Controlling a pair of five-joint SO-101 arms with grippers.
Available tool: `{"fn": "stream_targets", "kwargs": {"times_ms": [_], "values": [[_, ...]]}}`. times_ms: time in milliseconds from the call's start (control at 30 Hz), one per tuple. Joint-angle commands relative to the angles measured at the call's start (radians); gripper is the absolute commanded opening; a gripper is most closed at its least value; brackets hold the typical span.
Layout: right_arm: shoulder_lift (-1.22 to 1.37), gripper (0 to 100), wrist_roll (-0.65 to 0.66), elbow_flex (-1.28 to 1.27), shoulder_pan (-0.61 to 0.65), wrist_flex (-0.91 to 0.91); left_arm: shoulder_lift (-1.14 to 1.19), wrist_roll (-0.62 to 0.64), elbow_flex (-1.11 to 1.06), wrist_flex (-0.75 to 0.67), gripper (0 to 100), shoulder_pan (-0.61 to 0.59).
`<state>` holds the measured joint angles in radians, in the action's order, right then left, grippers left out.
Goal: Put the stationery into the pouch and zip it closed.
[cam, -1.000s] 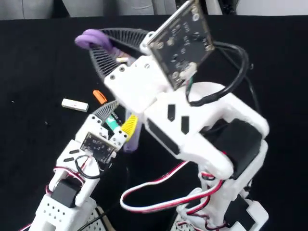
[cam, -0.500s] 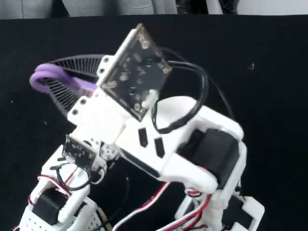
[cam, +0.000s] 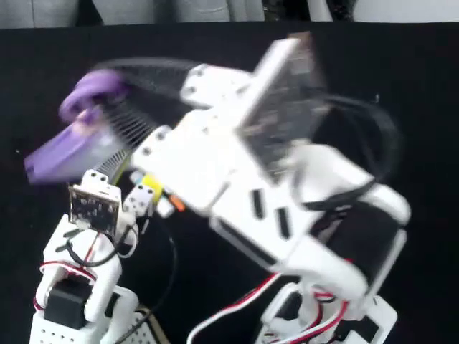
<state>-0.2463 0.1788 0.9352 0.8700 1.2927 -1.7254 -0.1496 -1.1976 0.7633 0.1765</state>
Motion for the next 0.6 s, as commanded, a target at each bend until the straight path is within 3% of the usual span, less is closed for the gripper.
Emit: {"fn": "stream_targets", "kwargs": {"times_ms": [0,200,333,567], "values": [[-0.004,1.1,0.008,0.074,-0.15,-0.008,-0.006,0.009,0.061,0.003,17,-0.013],[-0.004,1.1,0.008,0.147,-0.287,0.015,-0.008,0.009,0.064,0.003,17,-0.013],[-0.004,1.1,0.009,0.202,-0.305,0.095,-0.008,0.009,0.062,0.005,17,-0.013],[-0.001,1.1,0.13,0.209,-0.324,0.158,-0.095,0.005,0.131,0.163,17,-0.013]]}}
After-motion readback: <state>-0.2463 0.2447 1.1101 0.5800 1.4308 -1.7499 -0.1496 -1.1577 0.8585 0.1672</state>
